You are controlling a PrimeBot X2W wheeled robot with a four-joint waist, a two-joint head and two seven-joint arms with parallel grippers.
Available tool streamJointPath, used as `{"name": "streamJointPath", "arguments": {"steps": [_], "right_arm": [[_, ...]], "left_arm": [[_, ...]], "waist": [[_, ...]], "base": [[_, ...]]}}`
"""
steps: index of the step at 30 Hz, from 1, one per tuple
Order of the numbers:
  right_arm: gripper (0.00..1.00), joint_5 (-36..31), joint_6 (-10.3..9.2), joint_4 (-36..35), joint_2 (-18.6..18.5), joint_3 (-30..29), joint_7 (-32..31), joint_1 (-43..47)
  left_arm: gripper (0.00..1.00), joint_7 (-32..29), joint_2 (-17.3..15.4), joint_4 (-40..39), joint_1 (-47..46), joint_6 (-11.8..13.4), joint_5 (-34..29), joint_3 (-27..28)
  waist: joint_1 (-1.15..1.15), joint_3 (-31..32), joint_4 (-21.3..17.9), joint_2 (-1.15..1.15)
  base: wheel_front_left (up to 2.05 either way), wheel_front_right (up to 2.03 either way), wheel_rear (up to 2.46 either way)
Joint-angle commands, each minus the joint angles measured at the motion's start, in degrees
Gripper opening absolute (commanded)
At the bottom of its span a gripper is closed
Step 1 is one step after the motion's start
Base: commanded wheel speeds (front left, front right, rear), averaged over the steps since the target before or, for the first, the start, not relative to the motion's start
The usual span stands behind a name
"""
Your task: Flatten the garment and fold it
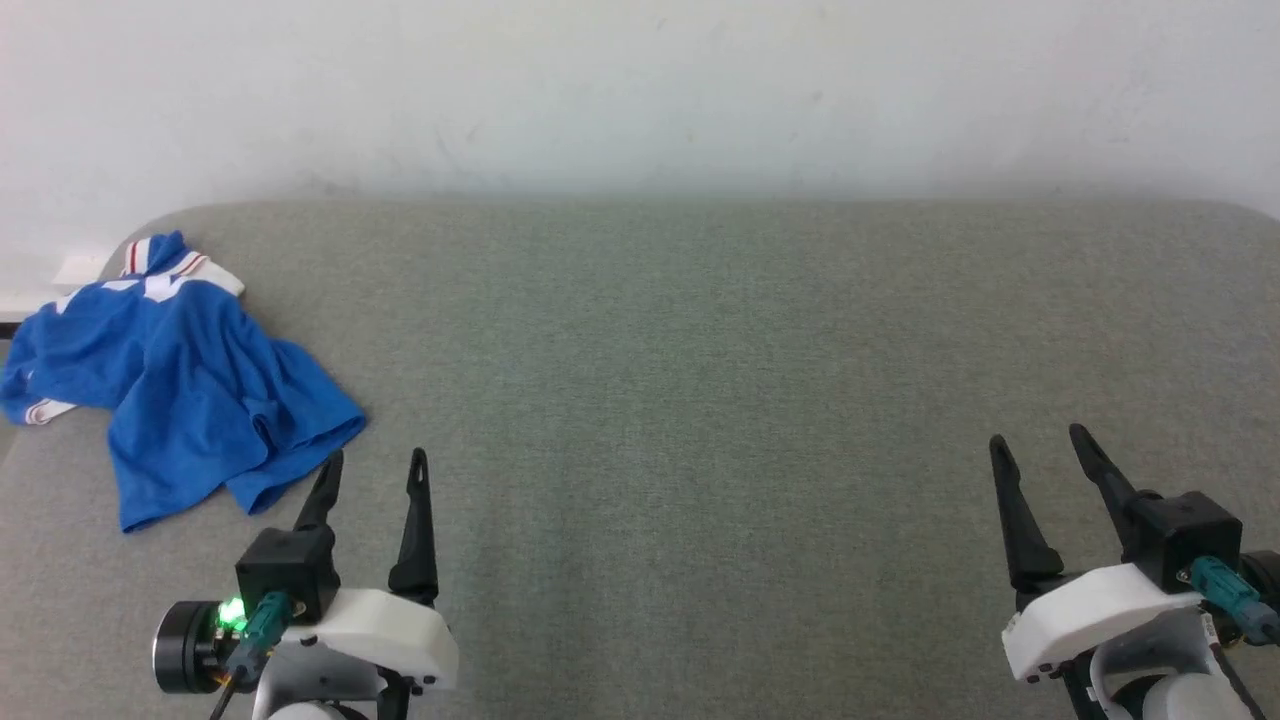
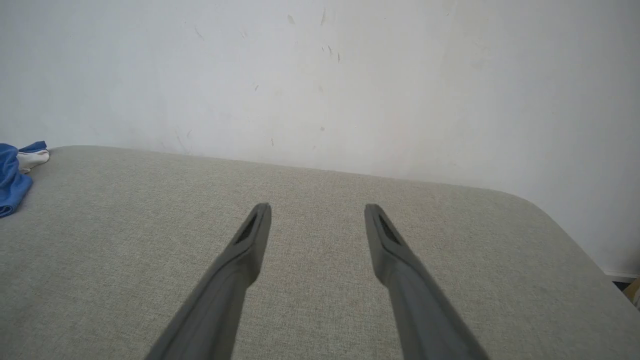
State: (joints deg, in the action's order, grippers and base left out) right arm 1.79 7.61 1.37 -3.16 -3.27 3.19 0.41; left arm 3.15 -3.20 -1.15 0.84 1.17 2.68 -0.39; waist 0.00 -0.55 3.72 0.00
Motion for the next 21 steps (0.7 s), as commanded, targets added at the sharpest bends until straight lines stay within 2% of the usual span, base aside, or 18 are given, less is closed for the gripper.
{"name": "streamJointPath", "arguments": {"steps": [1,21], "right_arm": [[1.00,0.4,-0.03,0.3,0.1,-0.1,0.5,-0.3],[1.00,0.4,-0.05,1.6,0.1,-0.1,2.9,-0.7]], "left_arm": [[1.00,0.6,0.1,-0.4,0.7,0.5,0.5,-0.1],[1.00,3.0,0.1,-1.3,1.7,1.4,2.6,-0.1]], "waist": [[0.00,-0.1,0.8,0.00],[0.00,-0.7,10.3,0.00]], "base": [[0.00,0.00,0.00],[0.00,0.00,0.00]]}}
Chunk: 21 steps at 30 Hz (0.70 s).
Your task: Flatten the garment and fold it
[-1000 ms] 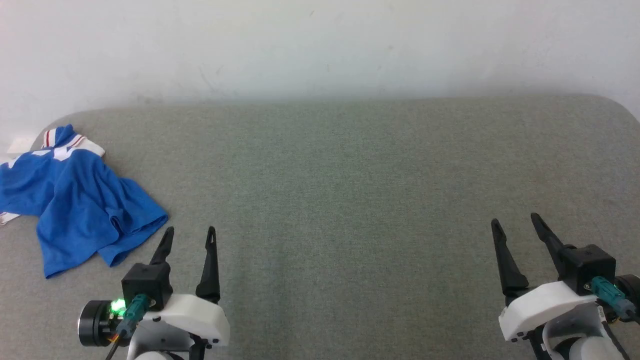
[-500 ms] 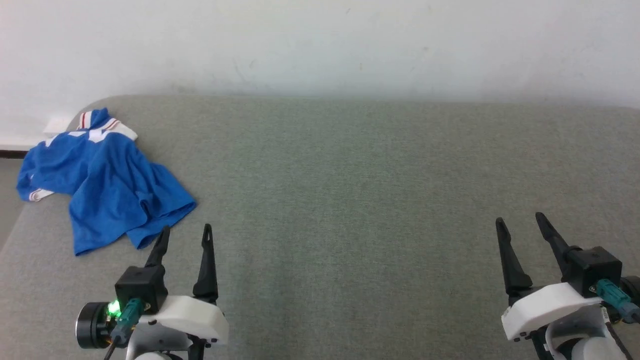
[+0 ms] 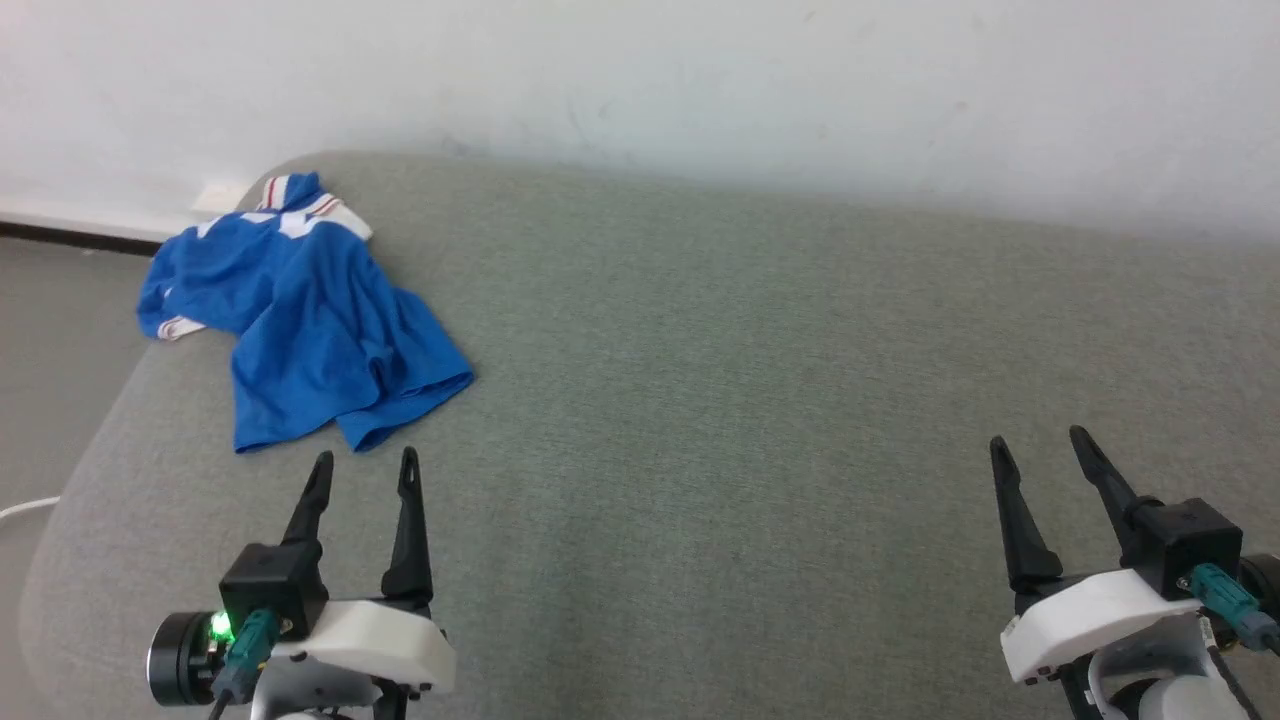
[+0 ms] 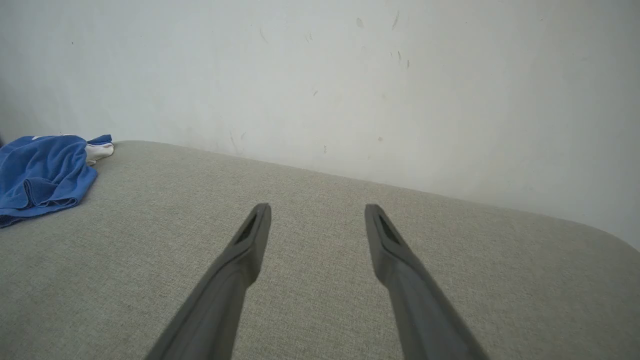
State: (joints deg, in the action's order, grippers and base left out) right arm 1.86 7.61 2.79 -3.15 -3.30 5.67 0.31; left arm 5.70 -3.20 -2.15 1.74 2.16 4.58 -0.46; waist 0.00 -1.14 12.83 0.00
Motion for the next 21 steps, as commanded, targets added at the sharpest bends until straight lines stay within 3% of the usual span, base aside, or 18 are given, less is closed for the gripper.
{"name": "streamJointPath", "arguments": {"steps": [1,21], "right_arm": [[1.00,0.3,-0.05,0.3,0.1,0.0,0.6,-0.6],[1.00,1.3,-0.07,2.7,0.2,1.6,3.0,-0.7]], "left_arm": [[1.00,0.5,0.1,-0.3,0.9,0.4,0.8,0.0],[1.00,2.9,0.2,0.3,2.5,0.6,1.9,-0.5]], "waist": [[0.00,-0.1,1.7,0.00],[0.00,1.0,10.1,0.00]], "base": [[0.00,0.00,0.00],[-0.02,-0.02,-0.02]]}}
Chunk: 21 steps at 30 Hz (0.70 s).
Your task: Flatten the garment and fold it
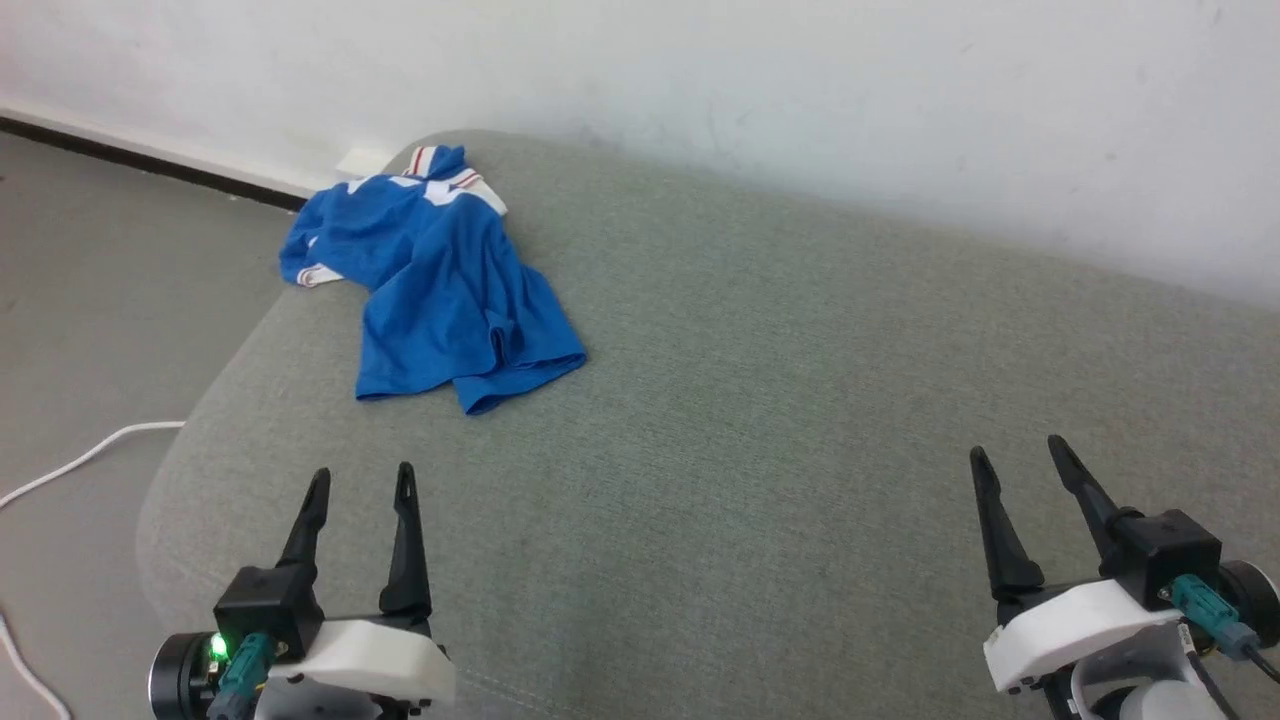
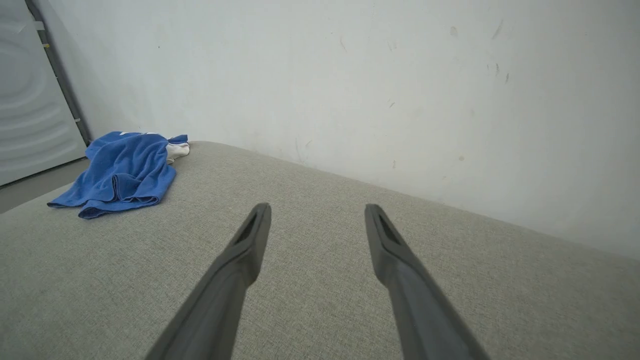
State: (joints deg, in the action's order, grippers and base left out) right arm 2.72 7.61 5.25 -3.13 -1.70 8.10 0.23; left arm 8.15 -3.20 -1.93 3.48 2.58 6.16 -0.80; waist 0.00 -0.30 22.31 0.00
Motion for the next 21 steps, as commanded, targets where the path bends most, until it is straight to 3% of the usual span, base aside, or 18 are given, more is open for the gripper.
{"name": "streamJointPath", "arguments": {"steps": [1,21], "right_arm": [[1.00,0.5,-0.07,0.4,0.1,0.0,0.6,-0.6],[1.00,0.5,-0.09,1.7,0.2,-0.4,2.9,-1.0]], "left_arm": [[1.00,0.6,0.2,0.1,0.8,0.3,0.4,-0.3],[1.00,2.9,0.2,0.0,2.1,1.6,2.5,-1.2]], "waist": [[0.00,0.2,0.9,0.00],[0.00,-0.1,6.8,0.00]], "base": [[-0.04,-0.04,-0.04],[-0.02,-0.02,-0.02]]}}
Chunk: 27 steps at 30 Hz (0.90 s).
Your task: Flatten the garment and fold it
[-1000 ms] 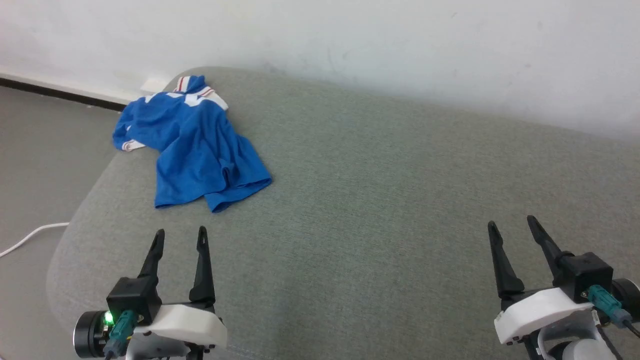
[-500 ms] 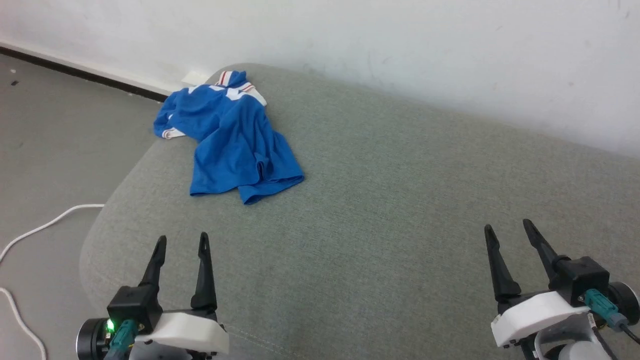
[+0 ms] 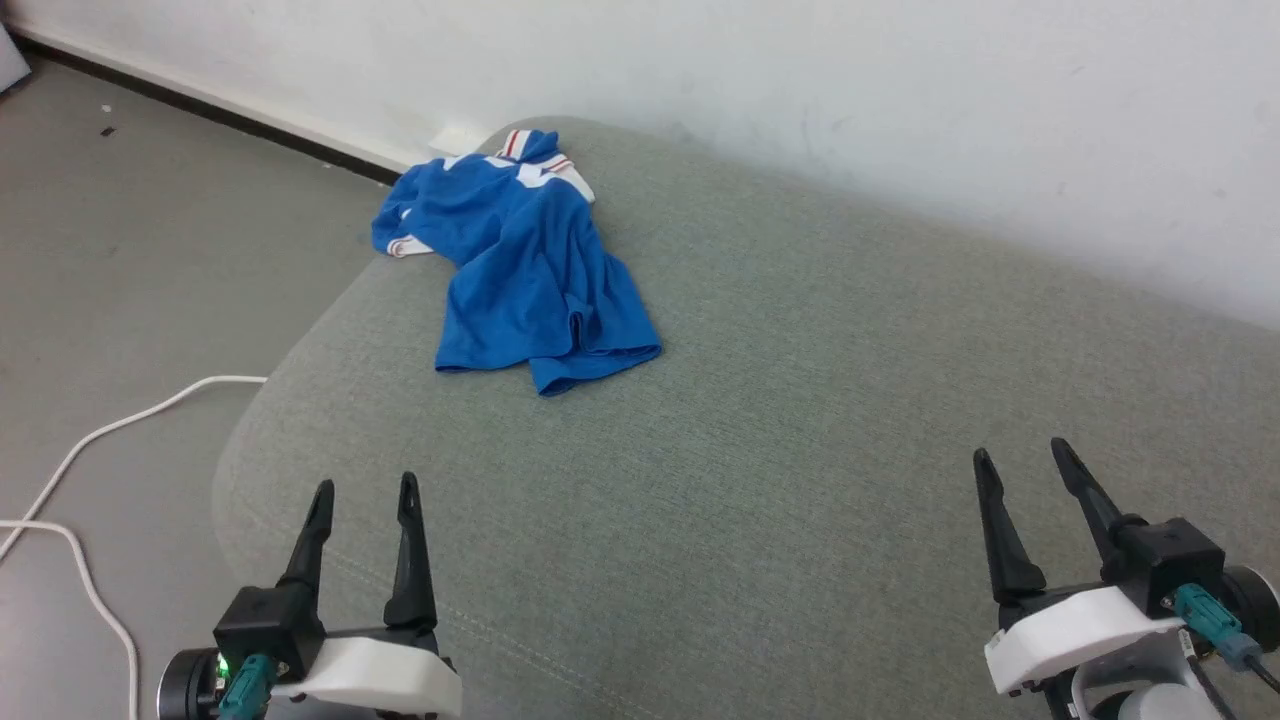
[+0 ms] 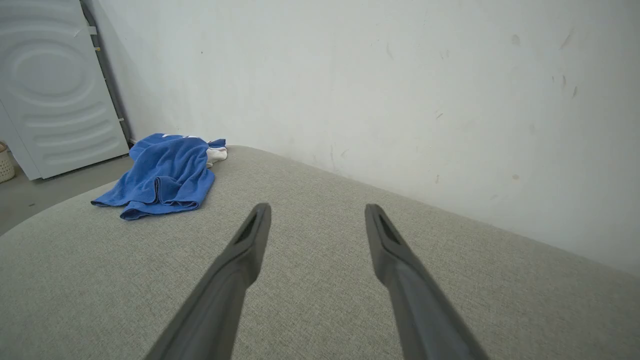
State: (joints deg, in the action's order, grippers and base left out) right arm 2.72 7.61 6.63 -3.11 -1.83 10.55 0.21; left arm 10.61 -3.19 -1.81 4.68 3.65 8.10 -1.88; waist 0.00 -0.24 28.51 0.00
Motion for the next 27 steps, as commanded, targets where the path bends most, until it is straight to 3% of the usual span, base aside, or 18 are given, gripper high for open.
{"name": "streamJointPath", "arguments": {"steps": [1,27], "right_arm": [[1.00,0.5,-0.09,0.4,0.2,-0.3,0.6,-1.0],[1.00,1.8,-0.11,1.1,0.2,-2.6,3.7,-1.7]], "left_arm": [[1.00,0.5,0.2,-0.1,1.0,0.5,0.7,-0.2],[1.00,3.6,0.3,-0.5,1.6,1.6,4.1,-0.9]], "waist": [[0.00,-0.2,0.9,0.00],[0.00,-1.4,8.3,0.00]], "base": [[0.00,0.00,0.00],[0.00,0.00,0.00]]}}
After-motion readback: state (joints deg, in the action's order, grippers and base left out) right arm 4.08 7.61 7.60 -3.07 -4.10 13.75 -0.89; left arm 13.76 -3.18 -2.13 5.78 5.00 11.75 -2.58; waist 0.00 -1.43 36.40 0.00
